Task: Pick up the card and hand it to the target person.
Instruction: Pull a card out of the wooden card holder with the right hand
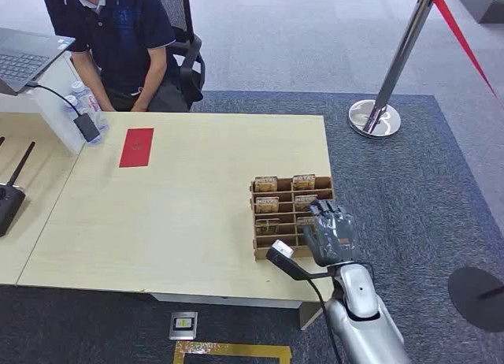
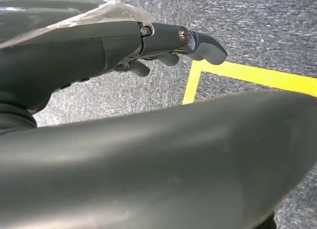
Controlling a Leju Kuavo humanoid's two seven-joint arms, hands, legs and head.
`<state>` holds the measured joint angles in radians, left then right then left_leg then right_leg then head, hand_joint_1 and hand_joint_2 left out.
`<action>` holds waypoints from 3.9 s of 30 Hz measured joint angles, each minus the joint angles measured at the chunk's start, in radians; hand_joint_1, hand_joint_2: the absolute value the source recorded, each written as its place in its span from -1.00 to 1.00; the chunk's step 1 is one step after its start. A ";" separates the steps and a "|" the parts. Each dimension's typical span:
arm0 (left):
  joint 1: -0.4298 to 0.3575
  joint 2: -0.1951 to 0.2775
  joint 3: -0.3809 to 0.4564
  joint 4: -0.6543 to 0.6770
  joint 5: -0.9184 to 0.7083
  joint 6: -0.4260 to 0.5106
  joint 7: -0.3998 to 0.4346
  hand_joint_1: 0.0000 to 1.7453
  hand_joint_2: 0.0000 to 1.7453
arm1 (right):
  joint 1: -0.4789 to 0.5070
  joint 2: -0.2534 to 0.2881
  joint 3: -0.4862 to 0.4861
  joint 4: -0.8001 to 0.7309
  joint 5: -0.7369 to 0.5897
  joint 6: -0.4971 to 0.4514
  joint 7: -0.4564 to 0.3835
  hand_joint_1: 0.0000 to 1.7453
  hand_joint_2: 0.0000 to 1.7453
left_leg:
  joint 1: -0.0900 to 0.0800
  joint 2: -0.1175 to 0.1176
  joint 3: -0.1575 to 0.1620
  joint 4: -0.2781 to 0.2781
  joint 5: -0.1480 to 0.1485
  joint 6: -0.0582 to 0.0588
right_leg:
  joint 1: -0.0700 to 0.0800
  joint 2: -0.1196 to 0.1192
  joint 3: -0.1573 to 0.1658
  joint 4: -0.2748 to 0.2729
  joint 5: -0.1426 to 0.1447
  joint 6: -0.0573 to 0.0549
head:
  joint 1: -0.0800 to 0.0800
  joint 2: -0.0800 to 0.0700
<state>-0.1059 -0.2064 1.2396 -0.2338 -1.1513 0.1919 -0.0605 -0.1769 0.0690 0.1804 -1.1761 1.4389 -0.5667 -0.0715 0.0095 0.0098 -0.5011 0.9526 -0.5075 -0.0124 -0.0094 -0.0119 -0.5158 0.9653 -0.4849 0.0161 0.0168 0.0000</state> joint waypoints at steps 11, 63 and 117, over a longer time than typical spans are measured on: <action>0.000 0.000 -0.002 0.000 -0.002 0.001 0.003 -1.00 -1.00 | 0.001 -0.002 0.000 0.006 -0.004 -0.015 0.002 -0.13 1.00 | 0.000 0.000 0.000 0.000 0.000 0.000 | 0.000 0.000 0.000 0.000 0.000 0.000 | 0.000 0.000; 0.001 0.005 -0.004 0.000 -0.005 -0.004 0.014 -1.00 -1.00 | 0.039 -0.088 0.015 -0.082 0.044 0.130 0.033 -0.16 1.00 | 0.000 0.000 0.001 0.000 0.000 0.000 | 0.000 0.000 0.001 0.000 0.000 0.000 | 0.000 0.000; 0.003 0.013 -0.020 0.000 -0.017 -0.007 0.025 -1.00 -1.00 | -0.021 -0.192 0.177 -0.152 -0.039 0.157 0.028 -0.17 1.00 | 0.000 0.000 0.000 0.000 0.000 0.000 | 0.000 0.000 0.000 0.000 0.000 0.000 | 0.000 0.000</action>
<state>-0.1031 -0.1938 1.2201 -0.2336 -1.1682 0.1844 -0.0359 -0.1974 -0.1227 0.3574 -1.3279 1.3997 -0.4096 -0.0432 0.0095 0.0097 -0.5015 0.9526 -0.5077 -0.0125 -0.0095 -0.0119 -0.5161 0.9651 -0.4852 0.0160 0.0167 0.0000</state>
